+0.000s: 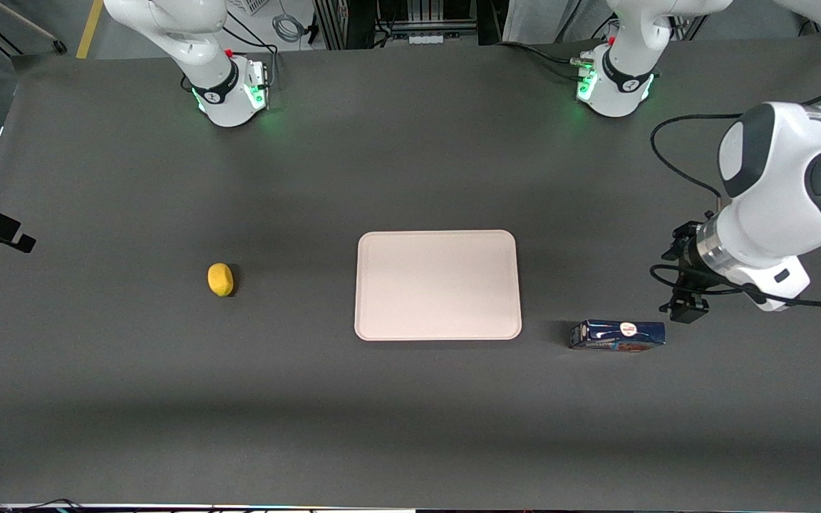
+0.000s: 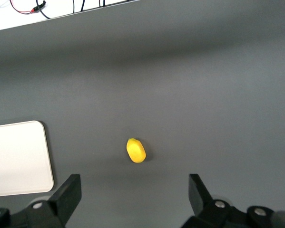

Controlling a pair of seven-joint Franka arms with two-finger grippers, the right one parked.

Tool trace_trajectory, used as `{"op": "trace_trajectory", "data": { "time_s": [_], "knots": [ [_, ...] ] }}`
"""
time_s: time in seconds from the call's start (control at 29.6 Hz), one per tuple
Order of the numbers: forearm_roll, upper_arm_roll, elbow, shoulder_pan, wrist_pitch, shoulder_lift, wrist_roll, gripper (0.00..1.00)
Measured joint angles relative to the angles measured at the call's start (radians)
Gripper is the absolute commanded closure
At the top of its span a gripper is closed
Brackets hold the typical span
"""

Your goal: Place cookie box on tray

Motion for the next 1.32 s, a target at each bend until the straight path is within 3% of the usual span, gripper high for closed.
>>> {"op": "trace_trajectory", "data": {
  "time_s": [0.27,0.47,0.61,0.84,0.88,0.91,1.11,1.32],
  "knots": [
    [-0.041,0.000,0.146,0.000,-0.254,-0.084,0.049,0.89],
    [-0.049,0.000,0.195,0.000,-0.291,-0.092,0.081,0.82],
    [-0.076,-0.010,0.195,0.000,-0.290,-0.085,0.210,0.74],
    [-0.106,-0.101,0.196,-0.003,-0.284,-0.074,0.476,0.78],
    [-0.101,-0.172,0.196,-0.013,-0.279,-0.069,0.516,0.78],
    [-0.091,-0.185,0.196,-0.017,-0.278,-0.068,0.527,0.78],
    [0.070,-0.391,0.195,-0.020,-0.263,-0.038,0.586,0.78],
    [0.159,-0.519,0.174,-0.045,-0.206,0.008,0.588,0.77]
  ]
}}
